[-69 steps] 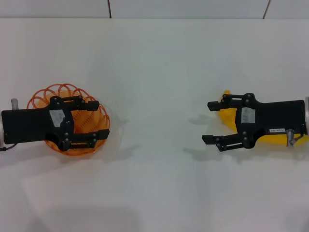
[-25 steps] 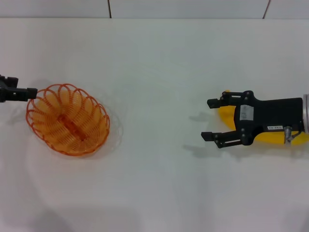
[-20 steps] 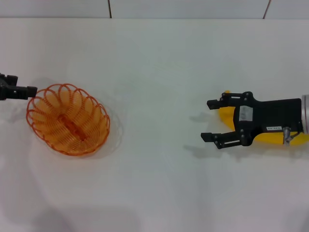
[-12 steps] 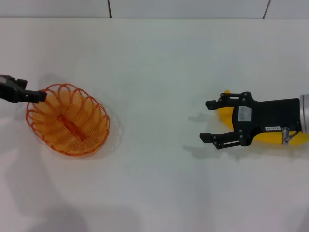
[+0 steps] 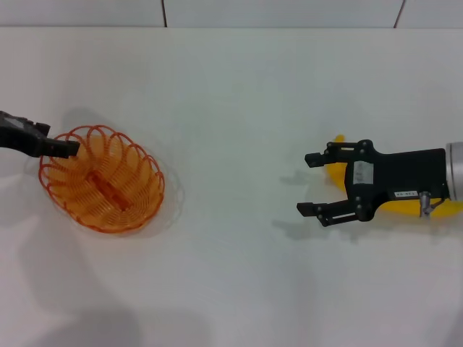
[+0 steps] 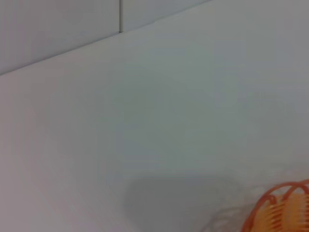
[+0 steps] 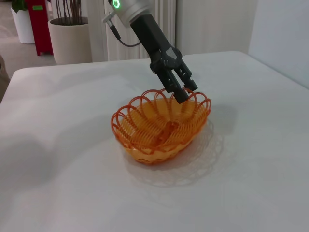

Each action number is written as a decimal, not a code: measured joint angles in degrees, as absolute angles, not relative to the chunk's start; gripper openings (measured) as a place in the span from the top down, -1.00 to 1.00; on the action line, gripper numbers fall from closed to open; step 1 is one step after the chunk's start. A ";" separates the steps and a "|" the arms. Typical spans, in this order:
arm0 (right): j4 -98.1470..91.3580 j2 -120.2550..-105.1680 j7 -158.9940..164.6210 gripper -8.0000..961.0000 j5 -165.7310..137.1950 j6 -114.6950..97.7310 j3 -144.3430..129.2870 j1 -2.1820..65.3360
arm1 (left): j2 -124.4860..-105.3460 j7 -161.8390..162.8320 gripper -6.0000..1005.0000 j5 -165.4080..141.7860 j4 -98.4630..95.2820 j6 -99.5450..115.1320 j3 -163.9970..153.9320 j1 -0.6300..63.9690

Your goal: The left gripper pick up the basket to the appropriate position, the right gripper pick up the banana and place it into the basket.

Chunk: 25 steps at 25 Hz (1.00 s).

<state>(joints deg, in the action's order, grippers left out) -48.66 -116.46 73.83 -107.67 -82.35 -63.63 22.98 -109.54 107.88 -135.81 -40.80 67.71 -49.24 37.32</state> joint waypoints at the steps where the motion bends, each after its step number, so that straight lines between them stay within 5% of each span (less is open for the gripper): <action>1: -48.58 -116.46 73.83 -0.80 -107.67 -82.35 -63.64 23.05 | -109.73 107.84 -0.53 -135.99 -40.71 67.52 -49.24 37.43; 25: -47.84 -116.38 74.44 -0.80 -107.76 -81.92 -64.33 23.73 | -111.34 106.45 -0.52 -136.54 -40.07 66.01 -49.71 38.21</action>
